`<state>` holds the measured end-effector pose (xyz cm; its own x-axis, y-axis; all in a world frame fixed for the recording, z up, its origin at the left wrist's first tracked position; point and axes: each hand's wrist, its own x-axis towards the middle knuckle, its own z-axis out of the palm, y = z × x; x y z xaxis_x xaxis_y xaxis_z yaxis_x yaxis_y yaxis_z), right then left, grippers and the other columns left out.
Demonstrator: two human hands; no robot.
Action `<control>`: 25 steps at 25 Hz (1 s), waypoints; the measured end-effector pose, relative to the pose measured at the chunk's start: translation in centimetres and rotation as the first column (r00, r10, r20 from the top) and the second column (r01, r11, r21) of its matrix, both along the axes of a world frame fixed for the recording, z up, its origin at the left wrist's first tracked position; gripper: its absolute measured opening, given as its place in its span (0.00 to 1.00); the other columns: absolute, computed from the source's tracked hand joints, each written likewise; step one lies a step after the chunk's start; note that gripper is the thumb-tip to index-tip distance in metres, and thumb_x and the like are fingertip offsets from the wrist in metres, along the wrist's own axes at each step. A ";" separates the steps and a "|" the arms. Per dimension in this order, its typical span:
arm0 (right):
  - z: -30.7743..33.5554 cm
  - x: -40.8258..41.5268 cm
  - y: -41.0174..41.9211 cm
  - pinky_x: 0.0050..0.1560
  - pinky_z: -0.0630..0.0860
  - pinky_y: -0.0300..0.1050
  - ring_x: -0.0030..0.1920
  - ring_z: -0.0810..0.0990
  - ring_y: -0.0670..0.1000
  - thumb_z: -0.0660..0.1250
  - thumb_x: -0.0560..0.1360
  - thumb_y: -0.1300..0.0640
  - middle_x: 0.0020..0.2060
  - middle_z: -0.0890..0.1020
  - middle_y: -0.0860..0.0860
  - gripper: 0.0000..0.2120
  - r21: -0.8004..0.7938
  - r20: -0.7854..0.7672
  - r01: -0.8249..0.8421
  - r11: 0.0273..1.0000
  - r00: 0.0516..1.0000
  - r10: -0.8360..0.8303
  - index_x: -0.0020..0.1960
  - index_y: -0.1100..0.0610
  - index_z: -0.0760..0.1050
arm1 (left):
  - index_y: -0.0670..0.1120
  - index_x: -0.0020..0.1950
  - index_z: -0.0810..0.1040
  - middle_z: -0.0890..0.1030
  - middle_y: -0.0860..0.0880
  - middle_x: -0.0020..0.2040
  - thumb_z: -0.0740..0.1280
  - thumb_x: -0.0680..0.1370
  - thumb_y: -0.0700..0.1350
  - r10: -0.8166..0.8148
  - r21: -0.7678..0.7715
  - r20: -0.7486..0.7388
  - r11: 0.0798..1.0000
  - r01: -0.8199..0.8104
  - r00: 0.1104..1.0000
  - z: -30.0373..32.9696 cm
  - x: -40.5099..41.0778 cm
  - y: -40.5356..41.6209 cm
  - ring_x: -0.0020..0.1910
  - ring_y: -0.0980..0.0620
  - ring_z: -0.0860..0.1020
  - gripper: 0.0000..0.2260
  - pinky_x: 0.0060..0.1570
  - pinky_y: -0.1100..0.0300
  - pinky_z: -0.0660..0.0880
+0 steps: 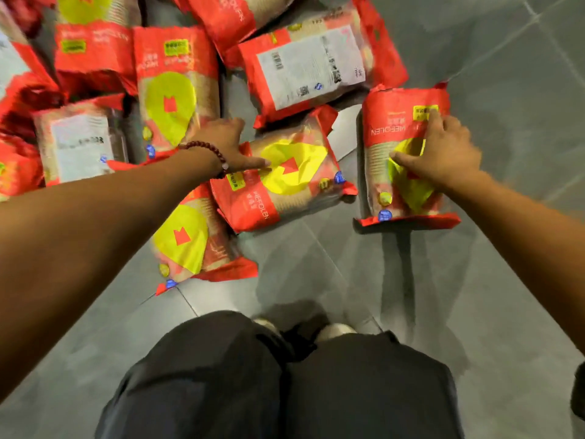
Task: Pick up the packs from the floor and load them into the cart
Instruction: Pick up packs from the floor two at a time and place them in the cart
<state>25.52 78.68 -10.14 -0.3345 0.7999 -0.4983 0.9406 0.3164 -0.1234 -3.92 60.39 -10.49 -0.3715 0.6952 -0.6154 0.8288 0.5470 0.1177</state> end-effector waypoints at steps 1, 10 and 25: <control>-1.3 0.3 0.0 0.70 0.64 0.62 0.73 0.63 0.66 0.73 0.67 0.36 0.73 0.64 0.64 0.53 -0.060 -0.041 0.131 0.990 0.990 -0.133 0.80 0.55 0.49 | 0.39 0.73 0.65 0.73 0.38 0.70 0.71 0.69 0.65 0.021 -0.039 0.056 0.999 -0.019 0.998 -1.4 -0.3 0.3 0.67 0.38 0.72 0.42 0.66 0.50 0.70; -7.1 5.7 -1.6 0.55 0.81 0.57 0.51 0.84 0.58 0.79 0.49 0.30 0.53 0.85 0.58 0.46 -0.470 -0.275 0.594 0.653 0.605 -0.747 0.58 0.58 0.81 | 0.45 0.51 0.73 0.79 0.46 0.52 0.70 0.49 0.76 0.105 -0.132 0.282 0.989 -0.070 0.954 -5.3 3.1 0.9 0.47 0.46 0.76 0.44 0.42 0.56 0.70; 8.5 3.5 -7.8 0.51 0.73 0.45 0.52 0.75 0.51 0.79 0.66 0.47 0.55 0.75 0.53 0.35 -0.296 -0.444 0.531 0.794 0.659 -0.607 0.63 0.63 0.67 | 0.46 0.63 0.78 0.84 0.47 0.56 0.79 0.50 0.69 0.635 0.071 0.697 0.401 -0.913 0.333 4.6 6.8 -5.0 0.54 0.47 0.82 0.47 0.59 0.47 0.78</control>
<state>29.01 70.86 -1.62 -0.0612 0.8582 -0.5097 0.7221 -0.3145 -0.6161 2.83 55.41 -5.92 -0.6147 0.4493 -0.6483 -0.2508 0.6679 0.7007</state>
